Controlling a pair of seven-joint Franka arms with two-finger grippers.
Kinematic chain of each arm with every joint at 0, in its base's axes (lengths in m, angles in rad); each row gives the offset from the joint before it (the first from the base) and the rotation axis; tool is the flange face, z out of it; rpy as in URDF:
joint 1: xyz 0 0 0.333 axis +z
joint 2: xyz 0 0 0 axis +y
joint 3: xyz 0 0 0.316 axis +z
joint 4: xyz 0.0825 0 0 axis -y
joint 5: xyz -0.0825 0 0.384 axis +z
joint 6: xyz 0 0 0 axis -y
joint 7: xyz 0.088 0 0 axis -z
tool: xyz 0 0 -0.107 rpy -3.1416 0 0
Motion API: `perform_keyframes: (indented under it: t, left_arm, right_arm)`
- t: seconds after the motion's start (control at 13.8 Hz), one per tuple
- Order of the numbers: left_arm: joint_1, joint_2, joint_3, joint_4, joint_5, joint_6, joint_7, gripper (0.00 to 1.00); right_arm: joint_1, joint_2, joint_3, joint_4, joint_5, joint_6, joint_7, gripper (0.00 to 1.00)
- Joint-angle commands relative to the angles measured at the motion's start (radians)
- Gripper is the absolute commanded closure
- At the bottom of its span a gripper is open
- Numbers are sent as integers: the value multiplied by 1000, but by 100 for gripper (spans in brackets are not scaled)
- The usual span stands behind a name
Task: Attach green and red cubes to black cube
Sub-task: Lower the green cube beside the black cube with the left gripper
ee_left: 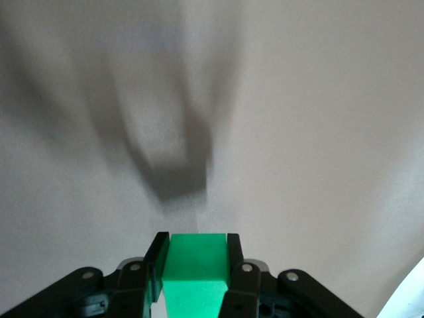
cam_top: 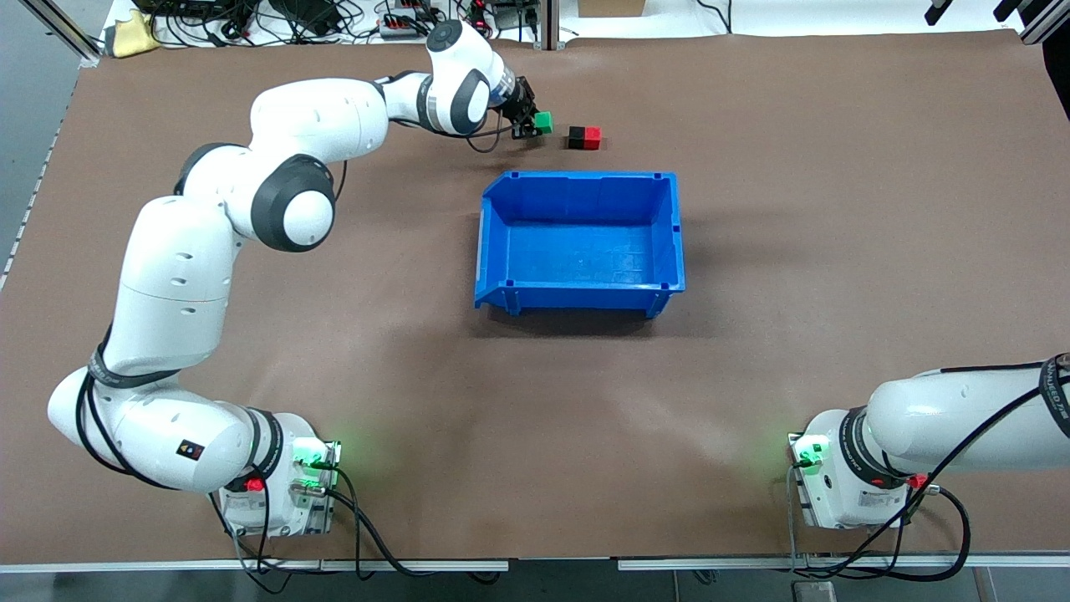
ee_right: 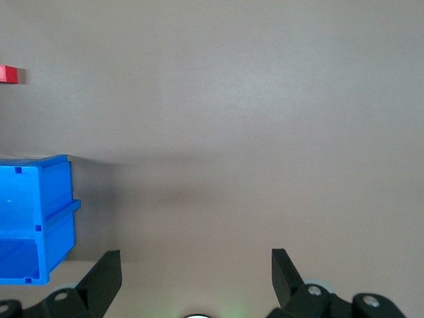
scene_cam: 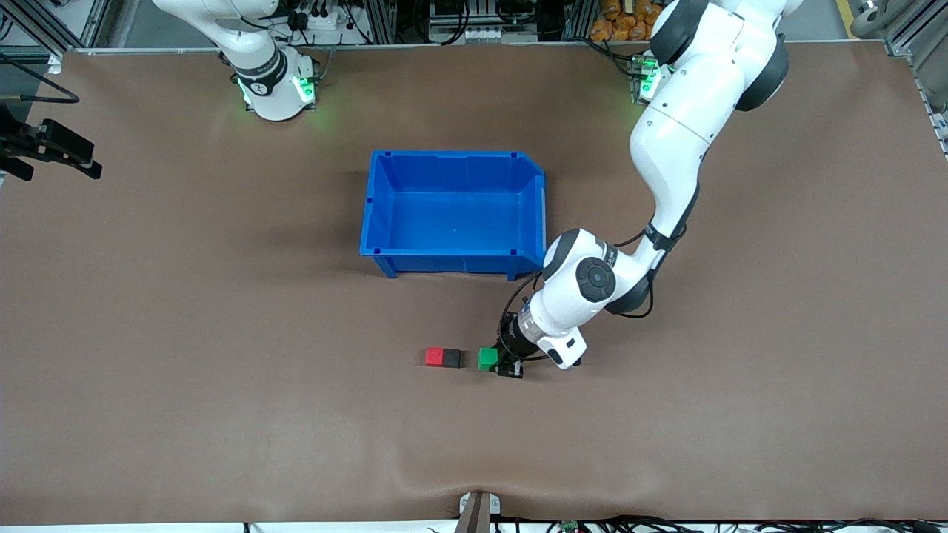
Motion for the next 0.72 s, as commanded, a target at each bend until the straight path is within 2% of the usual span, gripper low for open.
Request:
perform_keyframes:
  t: [0.0,0.65]
  left_arm:
    - [-19,36,9,48,-15,28,-18,100]
    - [-37,87,6,88,-15,57,-16,100]
  right_arm:
    - [8,4,-3,12,-11,-11,-8,0]
    - [8,3,-5,12,-11,-12,-8,0]
